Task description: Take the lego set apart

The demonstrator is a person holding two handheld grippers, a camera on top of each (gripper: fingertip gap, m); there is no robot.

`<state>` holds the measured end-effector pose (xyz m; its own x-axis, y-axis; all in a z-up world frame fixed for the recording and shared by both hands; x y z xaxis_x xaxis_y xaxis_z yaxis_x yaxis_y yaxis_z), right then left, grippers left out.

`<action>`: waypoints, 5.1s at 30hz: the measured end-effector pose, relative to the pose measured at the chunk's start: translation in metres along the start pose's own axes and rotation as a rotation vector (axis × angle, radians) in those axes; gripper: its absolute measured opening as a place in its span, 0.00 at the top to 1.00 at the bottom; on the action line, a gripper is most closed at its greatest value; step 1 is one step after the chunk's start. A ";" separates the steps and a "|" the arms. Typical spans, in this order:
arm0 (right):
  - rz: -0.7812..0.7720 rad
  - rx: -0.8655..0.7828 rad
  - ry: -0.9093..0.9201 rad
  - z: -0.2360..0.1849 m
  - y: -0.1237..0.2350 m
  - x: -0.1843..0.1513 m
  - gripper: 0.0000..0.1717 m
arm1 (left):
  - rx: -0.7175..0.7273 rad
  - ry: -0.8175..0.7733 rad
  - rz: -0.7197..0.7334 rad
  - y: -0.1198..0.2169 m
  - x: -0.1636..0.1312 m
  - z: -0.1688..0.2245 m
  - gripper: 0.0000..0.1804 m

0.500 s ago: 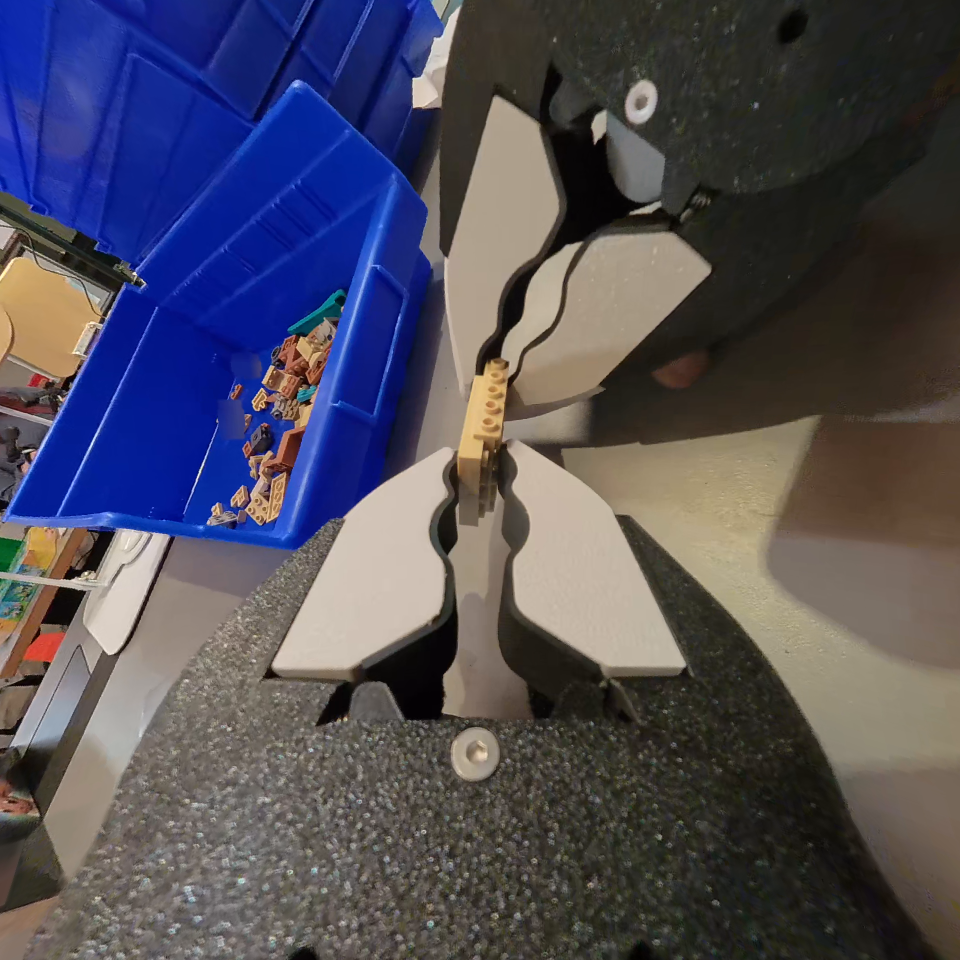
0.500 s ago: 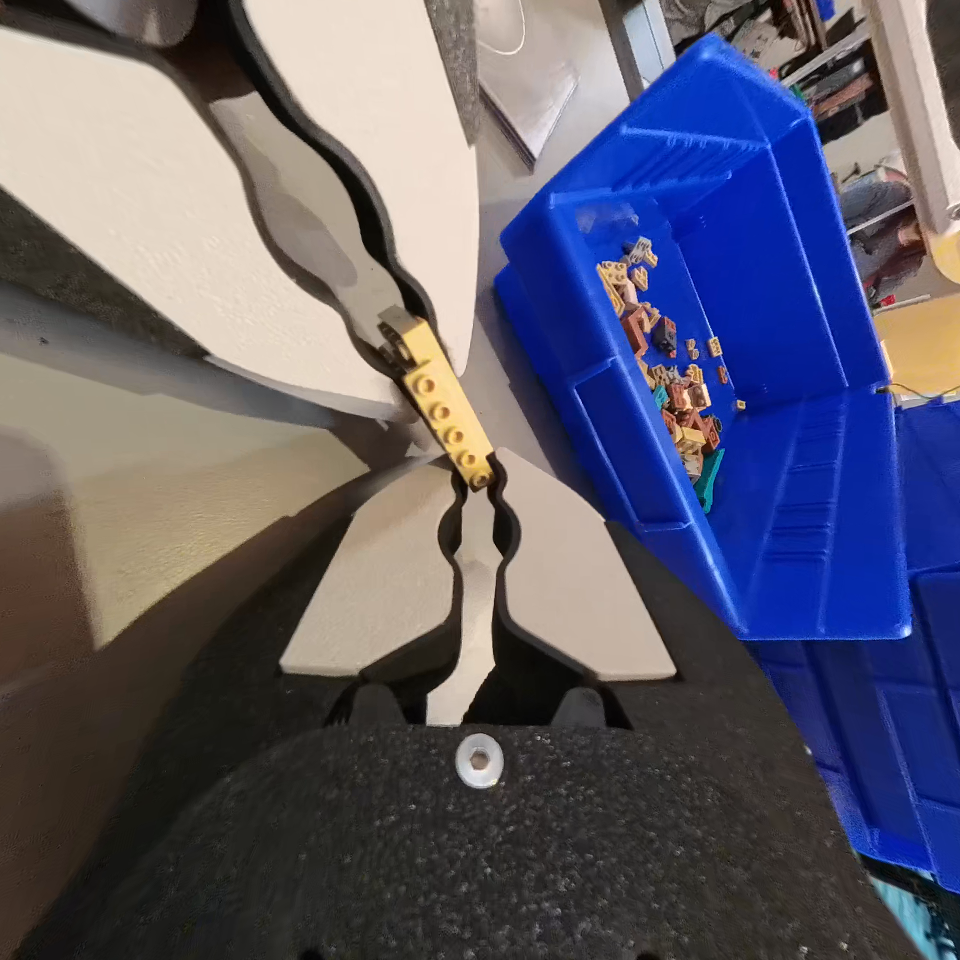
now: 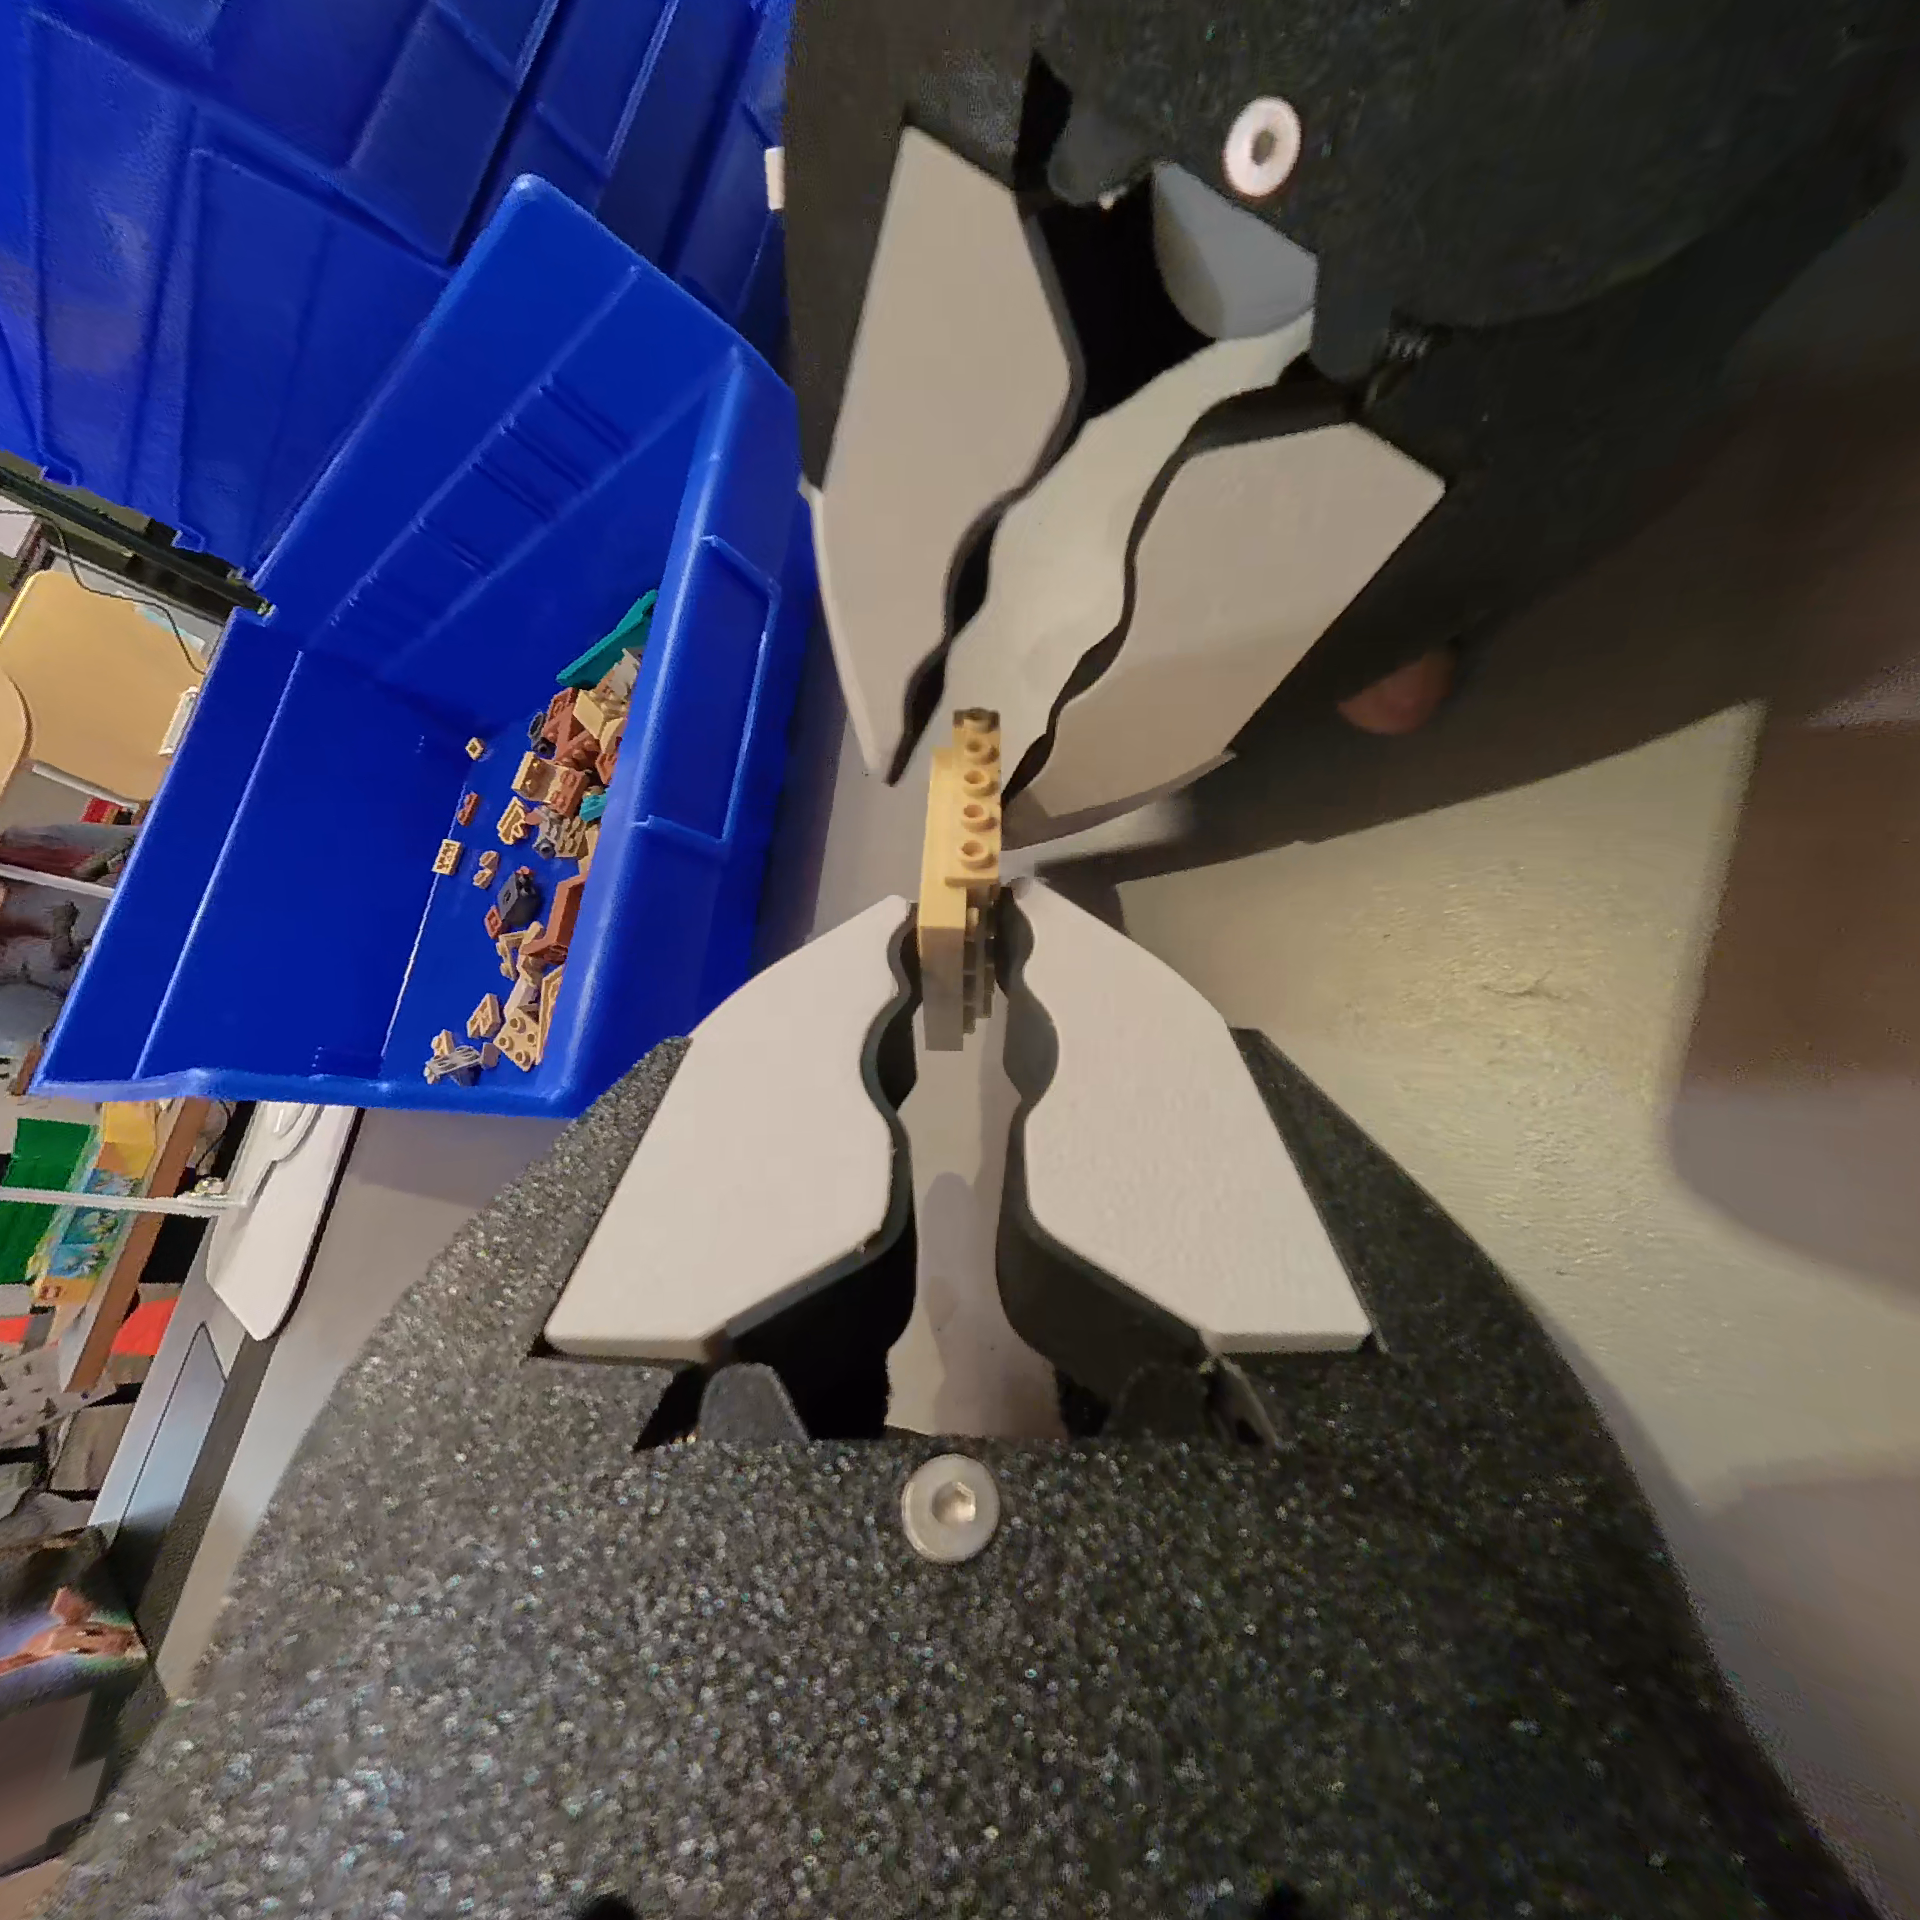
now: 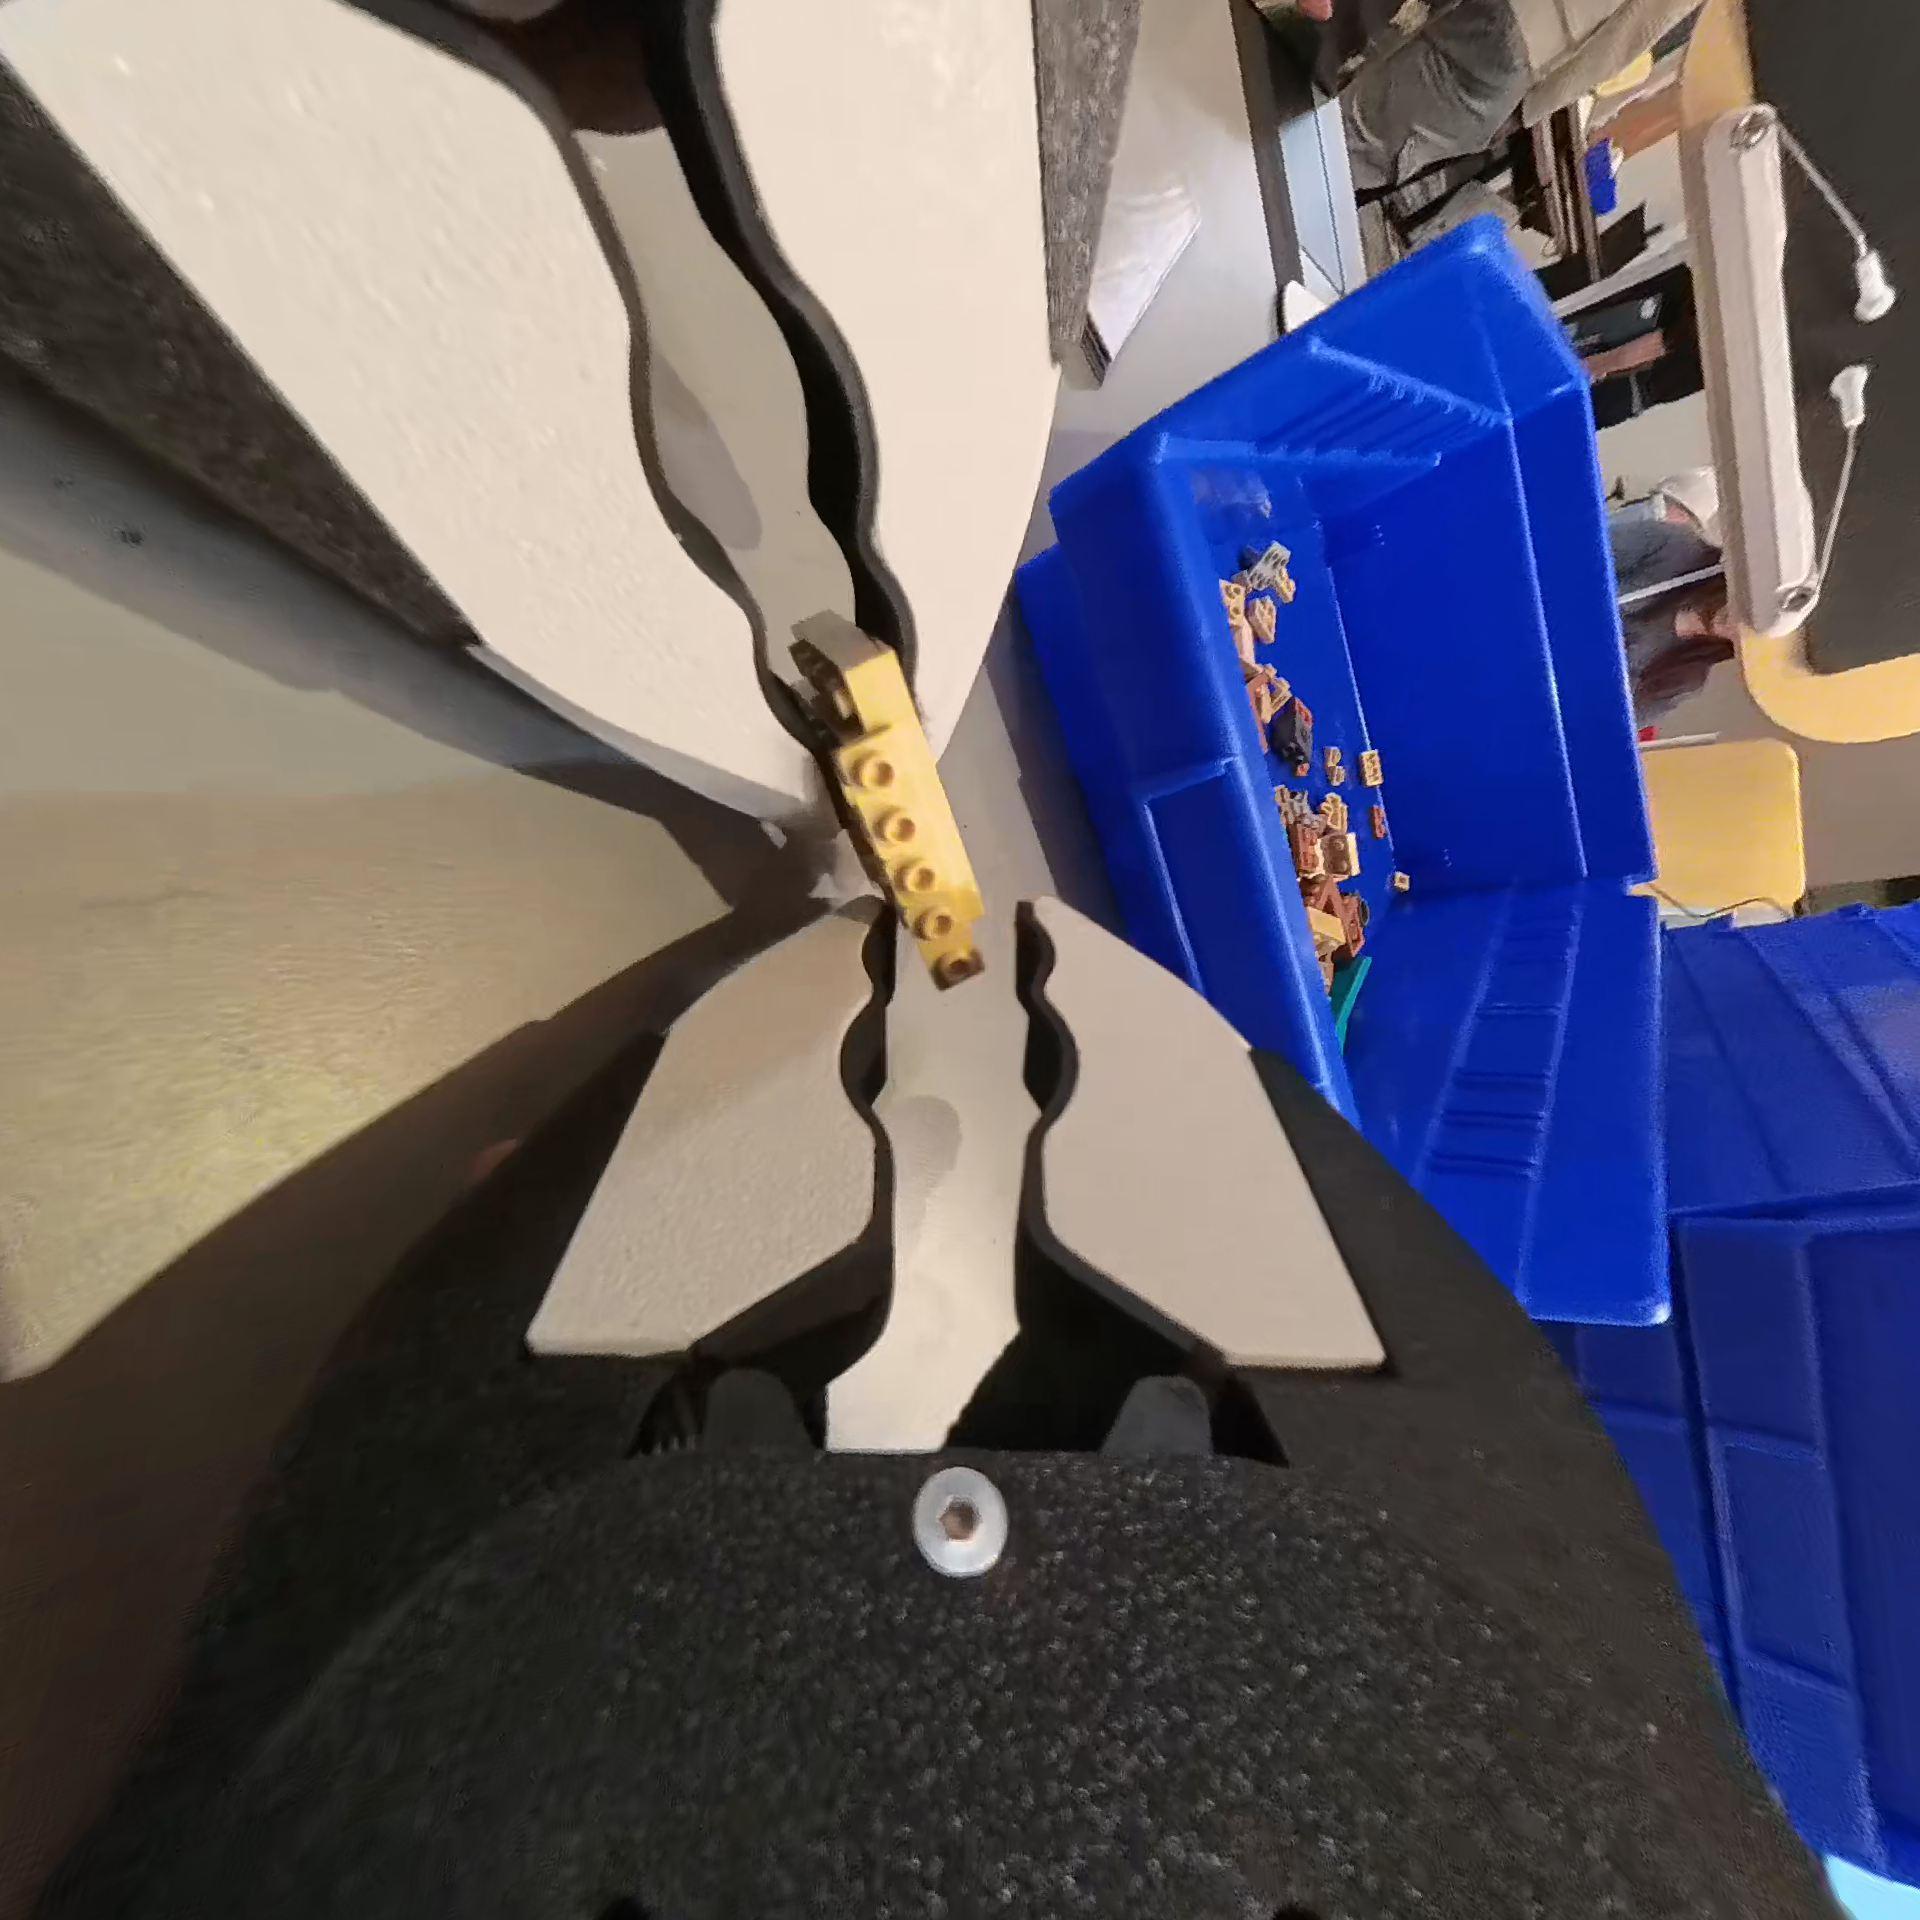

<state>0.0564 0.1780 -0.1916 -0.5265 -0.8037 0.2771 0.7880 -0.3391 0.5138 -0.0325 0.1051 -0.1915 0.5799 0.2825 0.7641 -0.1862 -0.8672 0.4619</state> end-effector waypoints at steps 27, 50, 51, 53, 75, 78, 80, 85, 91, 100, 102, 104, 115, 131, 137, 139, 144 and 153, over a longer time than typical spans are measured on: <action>-0.037 -0.007 -0.174 0.002 0.002 0.003 0.92 | 0.118 0.002 -0.002 -0.002 0.003 0.001 0.93; -0.003 -0.051 -0.041 -0.010 0.008 0.004 0.95 | -0.133 0.196 -0.030 -0.002 -0.002 -0.014 0.92; 0.002 -0.051 -0.038 -0.010 0.009 0.004 0.95 | -0.143 0.200 -0.031 -0.002 -0.002 -0.014 0.92; 0.009 -0.052 -0.034 -0.011 0.010 0.004 0.95 | -0.153 0.202 -0.032 -0.002 -0.002 -0.015 0.92; 0.294 0.033 0.011 0.001 0.010 0.007 0.92 | -0.430 0.455 -0.115 0.000 -0.007 -0.025 0.93; 0.313 0.109 -0.109 0.007 0.010 0.003 0.93 | -0.459 0.477 -0.073 0.004 -0.006 -0.028 0.93; 0.320 0.160 -0.249 0.016 0.009 -0.004 0.93 | -0.465 0.530 -0.025 0.007 -0.007 -0.034 0.87; 0.479 0.393 -0.783 0.039 0.007 -0.026 0.93 | -0.485 0.656 0.165 0.015 -0.004 -0.049 0.79; 0.624 0.632 -1.231 0.045 0.001 -0.037 0.93 | -0.257 0.352 0.372 0.020 0.010 -0.039 0.69; 0.755 0.880 -1.464 0.040 -0.002 -0.031 0.93 | -0.027 0.050 0.446 0.019 0.014 -0.025 0.62; 0.760 0.909 -1.456 0.038 -0.002 -0.028 0.93 | -0.024 0.036 0.461 0.020 0.015 -0.024 0.63; 0.763 0.920 -1.453 0.037 -0.002 -0.025 0.93 | -0.029 0.002 0.478 0.021 0.015 -0.021 0.69; 0.702 0.429 -0.874 0.055 0.021 -0.031 0.78 | -0.230 0.474 0.417 0.023 0.007 -0.048 0.69; 0.577 -0.126 -0.001 0.021 0.035 0.002 0.91 | -0.654 0.912 0.327 0.014 0.006 -0.046 0.69; 0.652 0.014 -0.164 0.025 0.035 -0.004 0.90 | -0.646 0.867 0.316 0.015 0.006 -0.043 0.69; 0.676 0.074 -0.231 0.026 0.033 -0.006 0.89 | -0.631 0.841 0.304 0.015 0.006 -0.043 0.69; 0.721 0.177 -0.353 0.029 0.031 -0.009 0.88 | -0.614 0.802 0.310 0.016 0.006 -0.042 0.69; 0.637 -0.097 -0.009 0.017 0.038 0.001 0.87 | -0.629 0.877 0.268 0.013 0.005 -0.044 0.69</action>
<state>0.0800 0.1729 -0.1579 0.0516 -0.8583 0.5105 0.9722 0.1600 0.1708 -0.0668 0.1132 -0.1625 -0.2544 0.5251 0.8121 -0.7349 -0.6508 0.1906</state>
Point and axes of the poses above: each gripper's, where its closed fingertips meet, y back along the fingers, x out of its top, z = x × y across the jaws, the point moved 9 cm from there along y, back along the fingers, and after that the axes turned 13 degrees about y, right-handed, at the moved point
